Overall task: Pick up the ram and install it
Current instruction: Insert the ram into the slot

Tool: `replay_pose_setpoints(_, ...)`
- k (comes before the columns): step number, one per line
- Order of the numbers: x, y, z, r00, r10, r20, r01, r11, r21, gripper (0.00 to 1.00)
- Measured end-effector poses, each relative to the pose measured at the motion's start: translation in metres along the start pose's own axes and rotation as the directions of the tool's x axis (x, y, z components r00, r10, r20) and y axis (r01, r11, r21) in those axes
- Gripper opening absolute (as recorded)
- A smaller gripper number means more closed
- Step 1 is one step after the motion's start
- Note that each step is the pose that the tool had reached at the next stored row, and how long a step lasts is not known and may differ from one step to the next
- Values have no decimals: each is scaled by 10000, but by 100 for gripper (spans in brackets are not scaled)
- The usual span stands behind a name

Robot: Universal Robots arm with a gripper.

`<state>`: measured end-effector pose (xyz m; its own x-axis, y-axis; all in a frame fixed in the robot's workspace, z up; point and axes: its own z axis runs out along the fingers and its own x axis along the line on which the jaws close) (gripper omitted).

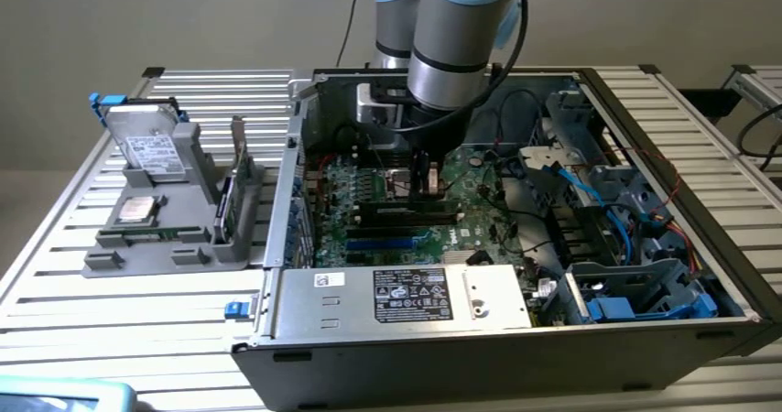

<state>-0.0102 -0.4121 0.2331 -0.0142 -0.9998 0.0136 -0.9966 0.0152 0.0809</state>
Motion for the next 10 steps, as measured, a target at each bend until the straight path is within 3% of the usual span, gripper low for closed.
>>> replay_pose_setpoints(10, 0, -3, 41, 10000, 2, 10, -2, 10000, -2, 13)
